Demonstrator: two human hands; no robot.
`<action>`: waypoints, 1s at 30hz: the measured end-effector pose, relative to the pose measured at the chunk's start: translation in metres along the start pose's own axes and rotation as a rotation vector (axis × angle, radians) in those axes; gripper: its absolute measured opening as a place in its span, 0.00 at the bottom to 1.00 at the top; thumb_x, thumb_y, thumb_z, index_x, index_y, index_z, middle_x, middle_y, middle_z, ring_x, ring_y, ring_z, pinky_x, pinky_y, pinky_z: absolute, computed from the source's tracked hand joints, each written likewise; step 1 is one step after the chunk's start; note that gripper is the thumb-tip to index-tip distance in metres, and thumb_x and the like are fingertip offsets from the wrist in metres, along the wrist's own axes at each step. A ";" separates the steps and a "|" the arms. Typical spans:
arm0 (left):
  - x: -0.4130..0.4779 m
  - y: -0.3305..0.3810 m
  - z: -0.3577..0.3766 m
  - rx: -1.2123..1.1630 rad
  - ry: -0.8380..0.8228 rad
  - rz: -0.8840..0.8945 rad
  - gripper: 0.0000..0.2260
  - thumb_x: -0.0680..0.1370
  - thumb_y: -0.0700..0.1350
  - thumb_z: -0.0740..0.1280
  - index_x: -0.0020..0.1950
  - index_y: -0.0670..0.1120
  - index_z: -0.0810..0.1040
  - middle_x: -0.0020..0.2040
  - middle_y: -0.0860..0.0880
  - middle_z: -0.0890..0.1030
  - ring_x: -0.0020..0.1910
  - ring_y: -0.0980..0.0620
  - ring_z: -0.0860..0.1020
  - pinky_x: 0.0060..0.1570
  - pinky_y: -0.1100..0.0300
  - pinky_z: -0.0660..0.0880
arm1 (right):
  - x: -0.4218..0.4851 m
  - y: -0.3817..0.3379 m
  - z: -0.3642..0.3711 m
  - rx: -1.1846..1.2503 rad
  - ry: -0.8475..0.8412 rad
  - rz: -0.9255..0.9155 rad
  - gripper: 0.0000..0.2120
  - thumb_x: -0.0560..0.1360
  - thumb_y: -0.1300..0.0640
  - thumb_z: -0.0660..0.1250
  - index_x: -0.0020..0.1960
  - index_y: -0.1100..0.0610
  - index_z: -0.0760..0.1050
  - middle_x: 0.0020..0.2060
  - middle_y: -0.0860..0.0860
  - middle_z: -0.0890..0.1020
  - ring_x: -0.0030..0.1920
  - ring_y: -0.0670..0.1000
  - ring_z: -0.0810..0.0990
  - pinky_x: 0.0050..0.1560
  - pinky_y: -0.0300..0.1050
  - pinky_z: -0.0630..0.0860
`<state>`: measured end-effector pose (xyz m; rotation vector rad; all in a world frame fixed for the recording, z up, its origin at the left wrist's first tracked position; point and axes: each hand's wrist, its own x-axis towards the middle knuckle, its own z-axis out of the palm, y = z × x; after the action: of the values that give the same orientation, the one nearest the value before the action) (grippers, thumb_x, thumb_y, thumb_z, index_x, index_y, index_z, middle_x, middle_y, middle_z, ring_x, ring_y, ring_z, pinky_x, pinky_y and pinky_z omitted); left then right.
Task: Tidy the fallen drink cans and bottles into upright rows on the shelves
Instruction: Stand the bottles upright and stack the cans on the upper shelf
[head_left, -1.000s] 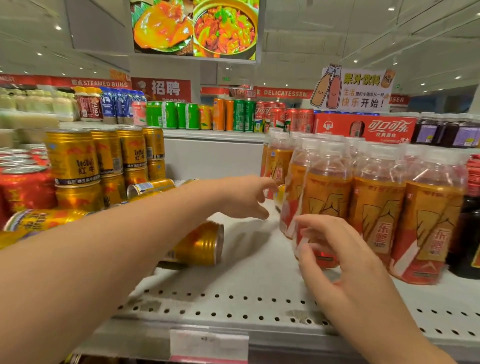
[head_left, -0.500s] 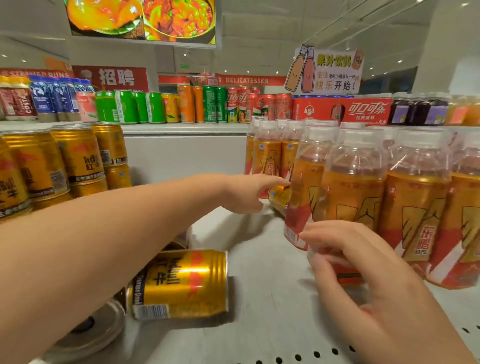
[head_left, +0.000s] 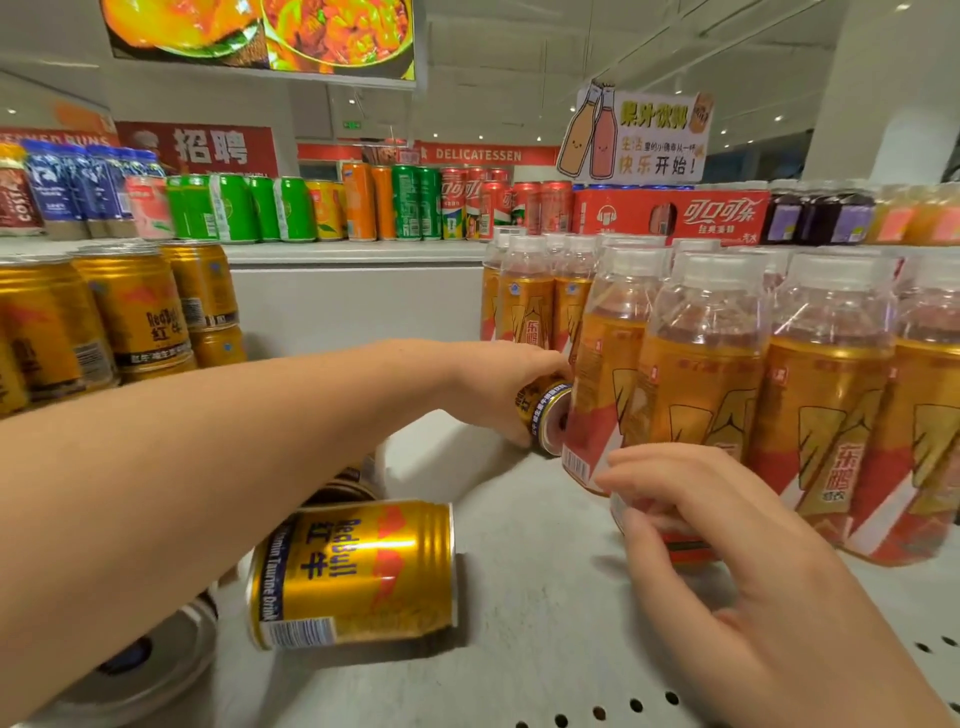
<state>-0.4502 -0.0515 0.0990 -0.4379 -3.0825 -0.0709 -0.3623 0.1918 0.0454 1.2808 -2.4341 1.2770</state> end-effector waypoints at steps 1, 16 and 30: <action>-0.003 -0.001 -0.002 0.001 -0.014 -0.023 0.35 0.71 0.48 0.80 0.74 0.51 0.68 0.68 0.50 0.75 0.65 0.48 0.75 0.66 0.50 0.73 | 0.004 0.002 0.000 -0.063 0.102 -0.042 0.15 0.78 0.65 0.64 0.50 0.44 0.78 0.58 0.43 0.78 0.47 0.43 0.80 0.53 0.43 0.77; -0.114 0.066 -0.054 -0.146 0.273 -0.314 0.28 0.72 0.59 0.77 0.68 0.59 0.70 0.56 0.57 0.74 0.49 0.59 0.79 0.45 0.65 0.80 | -0.012 -0.012 0.005 0.035 0.056 -0.171 0.32 0.76 0.38 0.61 0.74 0.27 0.47 0.66 0.28 0.62 0.62 0.34 0.71 0.57 0.40 0.76; -0.171 0.152 -0.027 -0.221 0.318 -0.409 0.38 0.72 0.62 0.75 0.78 0.64 0.59 0.68 0.62 0.71 0.60 0.65 0.74 0.52 0.75 0.74 | -0.006 0.006 0.008 -0.022 0.048 -0.228 0.31 0.72 0.37 0.71 0.70 0.39 0.61 0.54 0.39 0.71 0.52 0.42 0.74 0.45 0.35 0.73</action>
<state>-0.2431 0.0451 0.1268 0.1922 -2.8022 -0.4445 -0.3605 0.1910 0.0339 1.4541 -2.1880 1.2024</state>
